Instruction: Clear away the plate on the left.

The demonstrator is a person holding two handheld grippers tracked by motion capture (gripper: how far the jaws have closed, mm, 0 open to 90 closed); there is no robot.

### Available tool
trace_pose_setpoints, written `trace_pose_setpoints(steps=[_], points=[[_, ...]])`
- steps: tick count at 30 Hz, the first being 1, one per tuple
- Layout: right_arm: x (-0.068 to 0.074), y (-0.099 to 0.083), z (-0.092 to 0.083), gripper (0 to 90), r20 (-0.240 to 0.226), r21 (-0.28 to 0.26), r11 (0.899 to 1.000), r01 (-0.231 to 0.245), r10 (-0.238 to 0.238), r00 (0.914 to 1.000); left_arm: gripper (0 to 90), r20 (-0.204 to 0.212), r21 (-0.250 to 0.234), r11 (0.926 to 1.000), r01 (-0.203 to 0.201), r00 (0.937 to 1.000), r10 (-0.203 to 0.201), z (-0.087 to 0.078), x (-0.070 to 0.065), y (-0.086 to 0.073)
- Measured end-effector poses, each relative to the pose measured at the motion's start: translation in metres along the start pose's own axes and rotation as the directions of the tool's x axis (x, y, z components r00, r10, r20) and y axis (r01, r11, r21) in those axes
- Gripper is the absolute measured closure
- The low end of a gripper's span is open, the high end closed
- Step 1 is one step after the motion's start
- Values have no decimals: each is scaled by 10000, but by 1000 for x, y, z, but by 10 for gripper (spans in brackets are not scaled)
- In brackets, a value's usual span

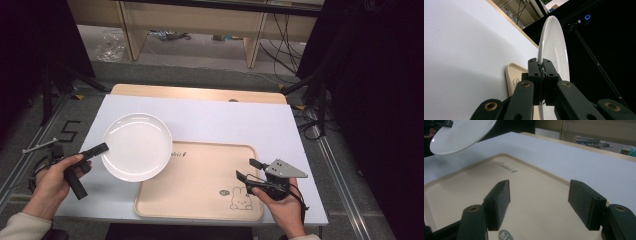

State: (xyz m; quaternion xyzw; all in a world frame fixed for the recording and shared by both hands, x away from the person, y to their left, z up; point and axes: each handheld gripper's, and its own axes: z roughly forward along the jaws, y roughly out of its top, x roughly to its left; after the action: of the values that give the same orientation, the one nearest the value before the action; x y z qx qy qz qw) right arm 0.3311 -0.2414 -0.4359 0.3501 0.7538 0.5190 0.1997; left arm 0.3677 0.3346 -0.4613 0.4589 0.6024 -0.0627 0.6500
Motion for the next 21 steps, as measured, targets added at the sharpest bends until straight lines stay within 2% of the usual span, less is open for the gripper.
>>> trace_pose_setpoints(steps=[1,3,6,7,21], points=[[-1,0,1,348,47,-113,9998,139,-138,9999,871,0,0,10000,0,10000,0,0,0,0],[0,0,0,348,-10,20,10000,-42,42,10000,871,-38,18,10000,-11,10000,11,1,-1,0],[0,0,0,348,-12,14,10000,-31,31,10000,871,25,28,10000,0,10000,0,2,-1,0],[-1,0,1,348,51,-135,9998,160,-160,9999,871,31,47,10000,-1,10000,1,2,-1,-1],[-1,0,1,348,60,-157,9997,171,-171,9998,871,6,139,9999,-80,10000,80,5,-4,-2]])
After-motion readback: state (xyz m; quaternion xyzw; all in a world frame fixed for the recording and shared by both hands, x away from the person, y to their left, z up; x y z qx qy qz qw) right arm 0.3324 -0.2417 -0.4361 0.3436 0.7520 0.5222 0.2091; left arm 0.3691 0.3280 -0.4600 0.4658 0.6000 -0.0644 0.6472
